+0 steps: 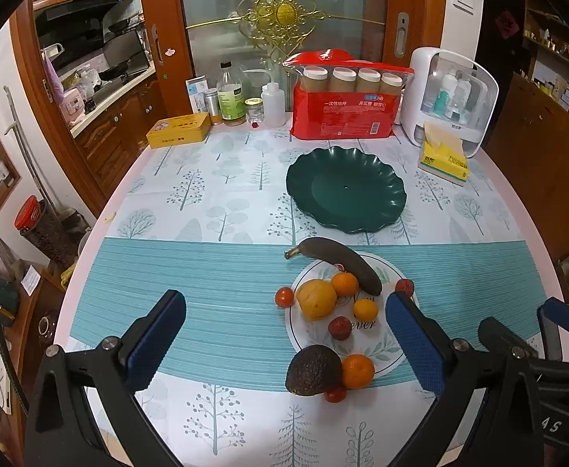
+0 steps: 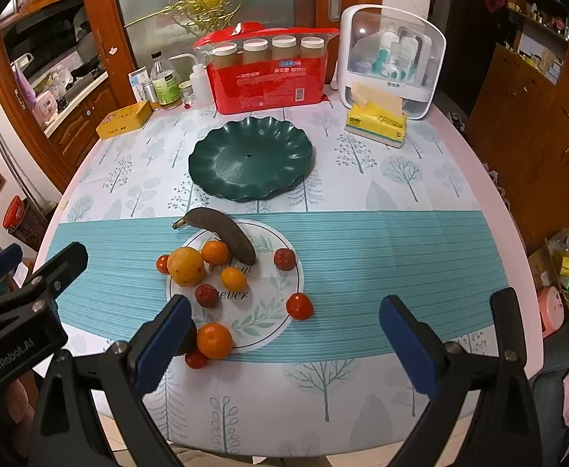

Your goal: Organize fruits

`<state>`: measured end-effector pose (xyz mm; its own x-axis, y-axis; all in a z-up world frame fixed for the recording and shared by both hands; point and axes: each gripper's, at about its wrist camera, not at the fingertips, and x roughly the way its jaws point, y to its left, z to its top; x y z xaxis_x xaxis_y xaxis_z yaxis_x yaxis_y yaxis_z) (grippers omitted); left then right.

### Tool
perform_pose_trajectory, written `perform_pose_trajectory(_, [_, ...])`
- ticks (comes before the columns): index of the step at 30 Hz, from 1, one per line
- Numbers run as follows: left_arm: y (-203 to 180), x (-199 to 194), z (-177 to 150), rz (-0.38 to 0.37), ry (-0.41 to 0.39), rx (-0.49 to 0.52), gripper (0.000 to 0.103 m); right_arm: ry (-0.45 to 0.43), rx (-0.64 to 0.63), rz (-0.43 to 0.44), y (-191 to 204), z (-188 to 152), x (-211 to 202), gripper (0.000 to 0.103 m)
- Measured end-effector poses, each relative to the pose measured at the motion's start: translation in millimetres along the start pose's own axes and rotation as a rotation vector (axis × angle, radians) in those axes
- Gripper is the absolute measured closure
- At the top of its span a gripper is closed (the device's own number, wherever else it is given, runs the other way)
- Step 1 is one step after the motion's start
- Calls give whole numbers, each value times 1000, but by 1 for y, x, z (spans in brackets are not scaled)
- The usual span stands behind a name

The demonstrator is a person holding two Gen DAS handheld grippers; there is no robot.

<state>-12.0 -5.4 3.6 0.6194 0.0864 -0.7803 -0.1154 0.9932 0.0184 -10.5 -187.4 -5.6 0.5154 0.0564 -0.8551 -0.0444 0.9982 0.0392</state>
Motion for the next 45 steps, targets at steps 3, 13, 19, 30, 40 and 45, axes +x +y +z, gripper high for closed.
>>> perform_pose_trajectory(3, [-1, -2, -3, 1, 3, 0, 1, -7, 7, 4, -3, -1, -2, 5])
perform_pose_trajectory(13, [-7, -5, -8, -1, 8, 8, 1, -25, 1, 16, -3, -3, -7, 5])
perform_pose_trajectory(19, [-10, -9, -10, -5, 3, 16, 2, -50, 2, 17, -5, -4, -13, 5])
perform_pose_trajectory(30, [-12, -11, -9, -11, 8, 15, 3, -58, 6, 19, -5, -4, -15, 5])
perform_pose_trajectory(40, [-11, -10, -6, -21, 21, 13, 3, -69, 8, 28, -5, -2, -17, 5])
perform_pose_trajectory(45, [-12, -9, -7, -27, 36, 8, 3, -71, 11, 35, -5, -4, -18, 5])
